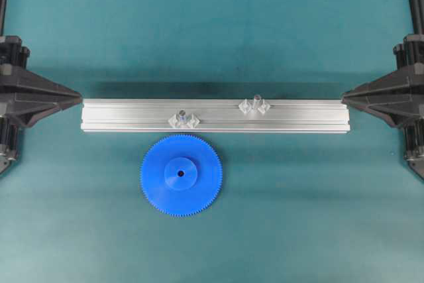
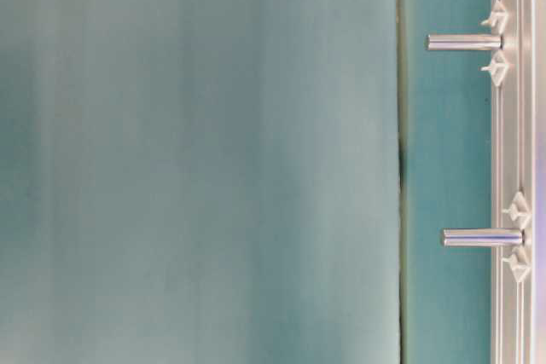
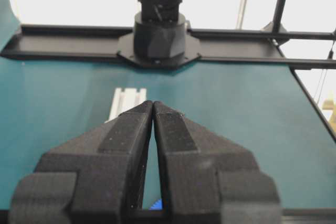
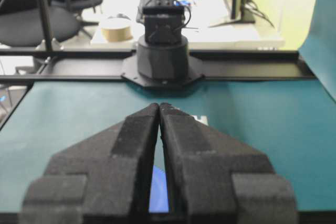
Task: Insert the large gear onto the shaft.
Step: 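Move the left gripper over the large blue gear's hub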
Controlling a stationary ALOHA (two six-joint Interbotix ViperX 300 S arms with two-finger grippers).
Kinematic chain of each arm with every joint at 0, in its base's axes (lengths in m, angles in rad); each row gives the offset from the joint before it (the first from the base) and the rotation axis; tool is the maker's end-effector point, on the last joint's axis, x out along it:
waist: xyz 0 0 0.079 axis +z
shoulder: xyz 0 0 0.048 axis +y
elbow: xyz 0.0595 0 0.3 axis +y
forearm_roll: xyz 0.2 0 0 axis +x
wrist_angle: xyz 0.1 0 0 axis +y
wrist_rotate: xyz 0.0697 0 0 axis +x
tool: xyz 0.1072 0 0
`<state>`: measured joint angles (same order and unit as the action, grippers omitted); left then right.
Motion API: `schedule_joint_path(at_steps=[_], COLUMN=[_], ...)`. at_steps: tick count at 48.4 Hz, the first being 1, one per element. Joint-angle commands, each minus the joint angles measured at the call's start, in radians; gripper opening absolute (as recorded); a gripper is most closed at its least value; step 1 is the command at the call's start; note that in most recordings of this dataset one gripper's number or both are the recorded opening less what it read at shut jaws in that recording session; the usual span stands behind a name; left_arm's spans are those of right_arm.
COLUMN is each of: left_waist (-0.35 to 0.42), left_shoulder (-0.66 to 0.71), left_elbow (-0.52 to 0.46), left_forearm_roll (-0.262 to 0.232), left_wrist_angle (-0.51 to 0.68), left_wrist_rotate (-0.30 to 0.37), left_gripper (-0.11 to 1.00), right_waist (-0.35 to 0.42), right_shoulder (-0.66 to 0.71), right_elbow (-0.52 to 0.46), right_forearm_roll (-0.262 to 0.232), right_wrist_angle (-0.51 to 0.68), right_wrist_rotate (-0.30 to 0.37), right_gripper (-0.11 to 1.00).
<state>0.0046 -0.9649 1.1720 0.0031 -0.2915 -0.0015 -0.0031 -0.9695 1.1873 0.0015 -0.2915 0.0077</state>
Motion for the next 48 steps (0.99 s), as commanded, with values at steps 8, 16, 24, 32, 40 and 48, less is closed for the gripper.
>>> schedule_joint_path(at_steps=[8,16,24,32,40,48], left_waist=[-0.057,-0.063,-0.097,-0.124,-0.130,-0.129], left_shoulder=[0.051,0.120,0.239,0.334,0.387,0.433], left_elbow=[-0.054,-0.110,-0.193,-0.244,-0.281,-0.330], left_forearm_roll=[0.014,0.014,0.014,0.014,0.012,0.014], left_wrist_angle=[-0.006,0.023,0.132,0.183,0.272,0.396], left_wrist_rotate=[-0.012,-0.017,-0.049,-0.066,-0.097,-0.153], left_gripper=[0.02,0.01,0.01,0.01,0.01,0.03], right_waist=[0.000,-0.014,-0.055,-0.101,-0.106,-0.107], right_shoulder=[0.012,0.002,-0.005,-0.008,-0.008,-0.009], right_elbow=[-0.015,-0.026,-0.043,-0.057,-0.064,-0.061], right_forearm_roll=[0.043,0.043,0.043,0.041,0.041,0.041], right_wrist_angle=[0.098,0.210,0.308,0.437,0.522,0.549], right_wrist_rotate=[0.025,0.049,0.060,0.058,0.057,0.057], right_gripper=[0.28,0.26,0.27,0.32,0.41,0.53])
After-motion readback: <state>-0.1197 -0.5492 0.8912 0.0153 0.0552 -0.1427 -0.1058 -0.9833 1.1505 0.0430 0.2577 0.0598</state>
